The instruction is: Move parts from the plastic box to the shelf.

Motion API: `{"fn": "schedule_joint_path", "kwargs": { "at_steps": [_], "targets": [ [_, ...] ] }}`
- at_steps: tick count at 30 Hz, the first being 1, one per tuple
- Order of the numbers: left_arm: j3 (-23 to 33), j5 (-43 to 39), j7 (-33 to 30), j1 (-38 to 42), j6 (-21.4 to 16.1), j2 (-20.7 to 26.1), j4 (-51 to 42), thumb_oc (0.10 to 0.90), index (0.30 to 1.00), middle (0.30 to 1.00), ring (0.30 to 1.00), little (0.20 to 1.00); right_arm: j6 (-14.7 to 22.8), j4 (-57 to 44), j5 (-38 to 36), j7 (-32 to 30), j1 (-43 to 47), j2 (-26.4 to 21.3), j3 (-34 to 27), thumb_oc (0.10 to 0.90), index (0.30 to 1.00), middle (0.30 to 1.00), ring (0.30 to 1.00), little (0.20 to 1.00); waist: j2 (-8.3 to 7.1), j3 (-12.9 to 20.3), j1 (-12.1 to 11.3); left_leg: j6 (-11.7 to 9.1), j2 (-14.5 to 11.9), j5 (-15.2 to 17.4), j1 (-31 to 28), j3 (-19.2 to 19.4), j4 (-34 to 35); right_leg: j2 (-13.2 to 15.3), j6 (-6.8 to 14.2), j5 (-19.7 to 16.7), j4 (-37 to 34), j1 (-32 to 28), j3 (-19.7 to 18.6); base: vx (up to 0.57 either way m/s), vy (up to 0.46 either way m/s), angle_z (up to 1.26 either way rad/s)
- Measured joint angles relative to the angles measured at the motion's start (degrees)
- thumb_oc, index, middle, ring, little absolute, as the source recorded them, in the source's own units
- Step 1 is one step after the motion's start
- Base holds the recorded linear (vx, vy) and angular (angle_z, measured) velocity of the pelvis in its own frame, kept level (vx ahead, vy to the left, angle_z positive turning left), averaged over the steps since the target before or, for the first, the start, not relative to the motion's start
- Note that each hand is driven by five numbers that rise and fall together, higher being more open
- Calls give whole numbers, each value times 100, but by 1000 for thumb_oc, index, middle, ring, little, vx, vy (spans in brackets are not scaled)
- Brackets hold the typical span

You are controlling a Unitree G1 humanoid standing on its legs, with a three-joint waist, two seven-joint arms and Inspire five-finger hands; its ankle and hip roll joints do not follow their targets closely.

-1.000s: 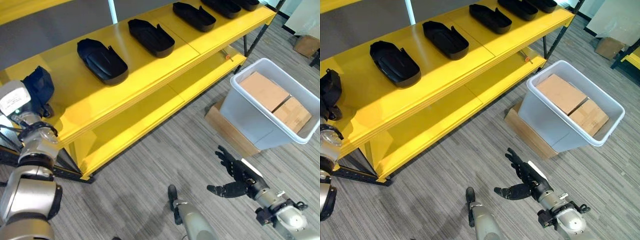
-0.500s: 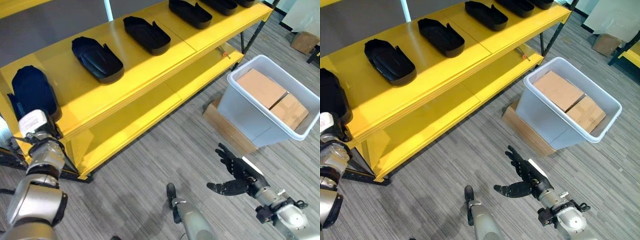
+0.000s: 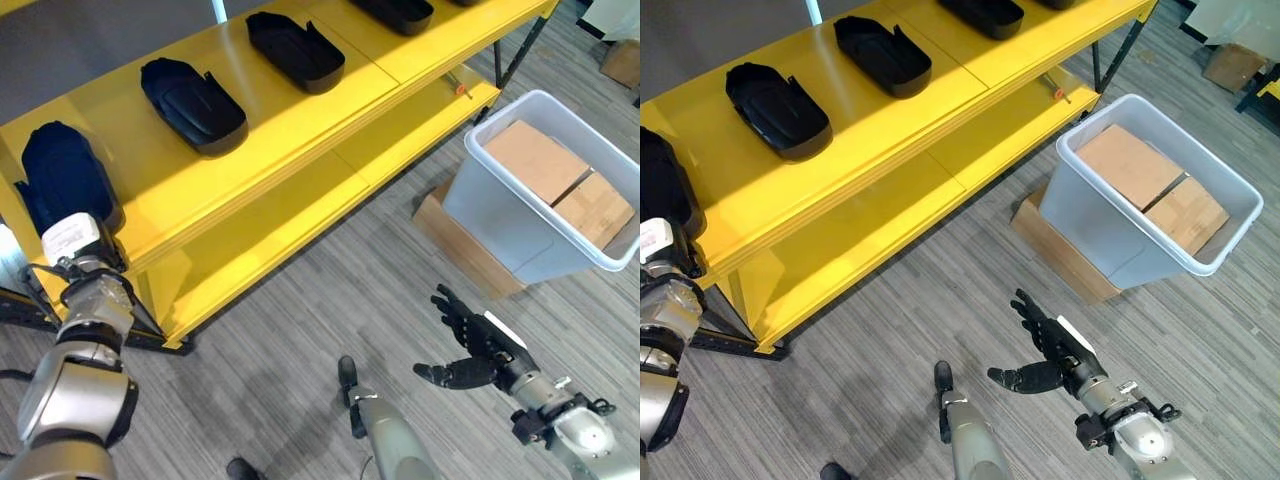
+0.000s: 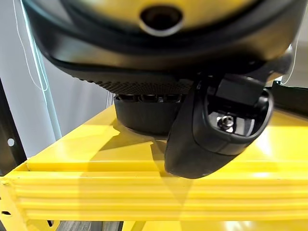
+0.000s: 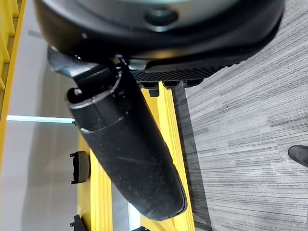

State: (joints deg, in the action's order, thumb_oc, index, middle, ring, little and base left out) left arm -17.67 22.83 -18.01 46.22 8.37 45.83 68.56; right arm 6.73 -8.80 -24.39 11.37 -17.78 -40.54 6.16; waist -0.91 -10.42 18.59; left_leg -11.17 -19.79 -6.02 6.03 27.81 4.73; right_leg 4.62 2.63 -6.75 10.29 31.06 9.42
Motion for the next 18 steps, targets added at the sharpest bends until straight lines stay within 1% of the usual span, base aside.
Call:
{"fn": "schedule_joint_path", "kwargs": {
  "at_steps": [7,10,14,18],
  "targets": [
    [-65,-3,-1,47,45,-2,-92,900,1000,1000,1000,1000,0,0,29,-6,-9,1,-17,900,1000,1000,1000,1000,-10,-31,-5,0,1,1,10,-1,0,4,0,0,2,2,2,-1,-1,0],
    [-67,-5,-7,136,51,0,-141,900,1000,1000,1000,1000,1,1,181,-13,-26,1,-25,900,1000,1000,1000,1000,-10,-55,-13,0,5,1,92,-28,0,24,0,0,-2,38,27,2,-3,9],
    [-72,-5,-15,213,46,11,-250,900,1000,1000,1000,1000,1,1,186,-18,-16,7,-37,900,1000,1000,1000,1000,-34,-161,-57,0,8,1,114,-38,-1,47,0,0,-4,38,55,2,-3,5],
    [-66,-5,-16,220,47,10,-278,900,1000,1000,1000,1000,1,1,193,-20,-20,8,-39,900,1000,1000,1000,1000,-38,-170,-69,0,8,1,131,-90,0,48,0,0,-14,38,61,1,0,1]
  ]
}}
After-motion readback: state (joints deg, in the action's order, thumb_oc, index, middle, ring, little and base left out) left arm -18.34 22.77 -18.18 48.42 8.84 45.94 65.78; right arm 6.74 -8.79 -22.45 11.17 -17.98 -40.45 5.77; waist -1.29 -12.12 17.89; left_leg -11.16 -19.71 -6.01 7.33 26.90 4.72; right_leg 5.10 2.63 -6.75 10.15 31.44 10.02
